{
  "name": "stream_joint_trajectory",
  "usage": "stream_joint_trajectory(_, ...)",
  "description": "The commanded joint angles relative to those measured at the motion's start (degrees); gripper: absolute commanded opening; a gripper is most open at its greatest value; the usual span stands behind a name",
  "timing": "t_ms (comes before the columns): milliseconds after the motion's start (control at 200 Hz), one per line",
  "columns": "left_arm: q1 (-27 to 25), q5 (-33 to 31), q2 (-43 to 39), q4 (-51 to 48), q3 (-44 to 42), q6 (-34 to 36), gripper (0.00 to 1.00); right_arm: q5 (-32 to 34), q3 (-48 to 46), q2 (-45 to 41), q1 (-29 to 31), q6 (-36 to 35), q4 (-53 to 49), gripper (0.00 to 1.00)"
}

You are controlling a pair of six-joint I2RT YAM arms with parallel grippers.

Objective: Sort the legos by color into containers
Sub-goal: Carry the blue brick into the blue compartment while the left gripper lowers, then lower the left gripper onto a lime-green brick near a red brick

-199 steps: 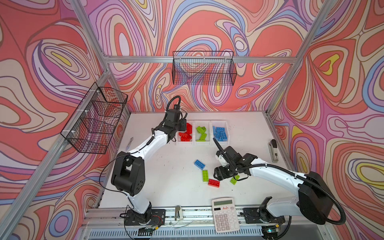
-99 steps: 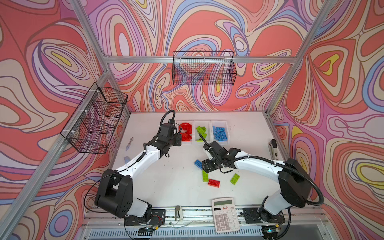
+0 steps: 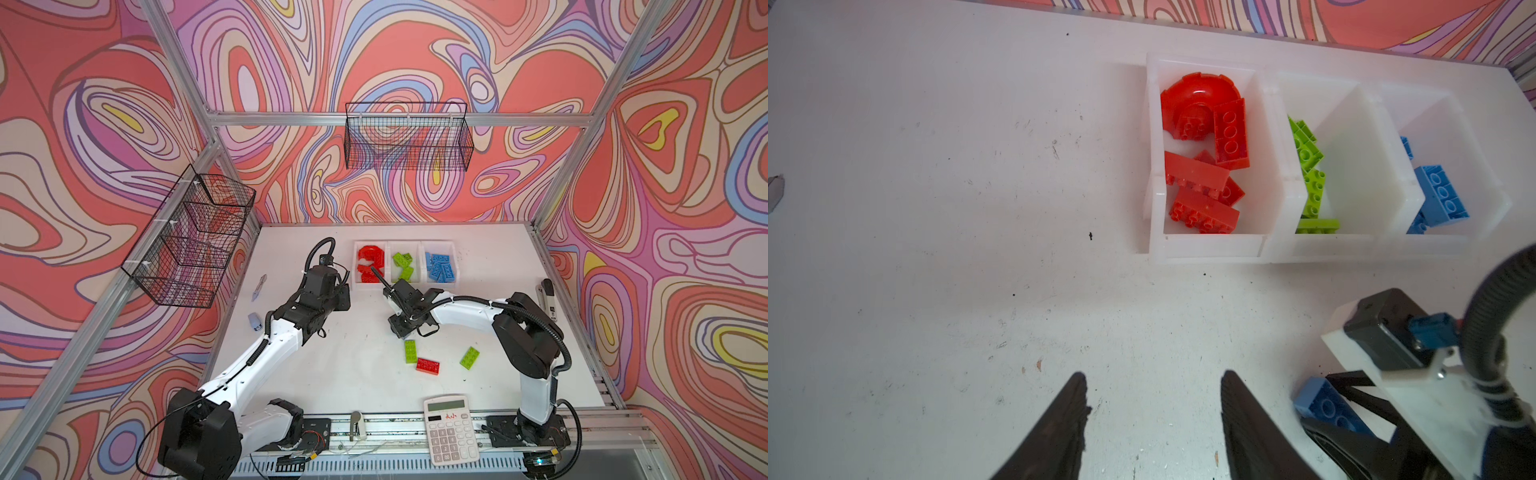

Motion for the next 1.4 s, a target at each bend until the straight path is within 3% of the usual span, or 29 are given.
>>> stream_joint_trajectory(0, 0.29, 2.4, 1.23, -0.94, -0.86, -1.46, 0.52, 1.63, 1.11, 0.21, 0.3, -1.1, -0.46, 0.43)
stream_joint_trajectory(240, -3.15, 0.67, 5.7, -0.22, 0.95, -1.12, 0.5, 10.78, 1.46, -7.52, -0.93, 1.95, -4.98, 0.33)
stream_joint_trajectory(501, -13.22, -0.91, 12.03, -0.78, 6.37, -2.21, 0.53, 10.73, 0.87, -15.43, -14.72, 2.51, -2.36, 0.33)
stream_joint_trajectory(701, -21.81, -1.54, 15.73, -0.58, 7.16, -9.87, 0.55, 6.37, 5.23, -9.32, -23.5, 1.36, 3.42, 0.35)
stream_joint_trajectory(916, -29.44, -3.93, 20.13, -3.16, 9.67, -18.12, 0.59, 5.73, 13.74, -0.54, -25.34, 1.09, 5.72, 0.41)
stream_joint_trajectory(1102, -31.22, -6.17, 23.82, -7.64, 12.64, -22.79, 0.6, 3.85, 14.55, 1.24, -26.81, 2.38, 7.88, 0.55)
stream_joint_trajectory(1397, -31.24, -3.38, 25.24, -6.91, 12.68, -23.42, 0.62, 5.33, 7.61, -7.78, -28.35, 2.29, 9.35, 0.57)
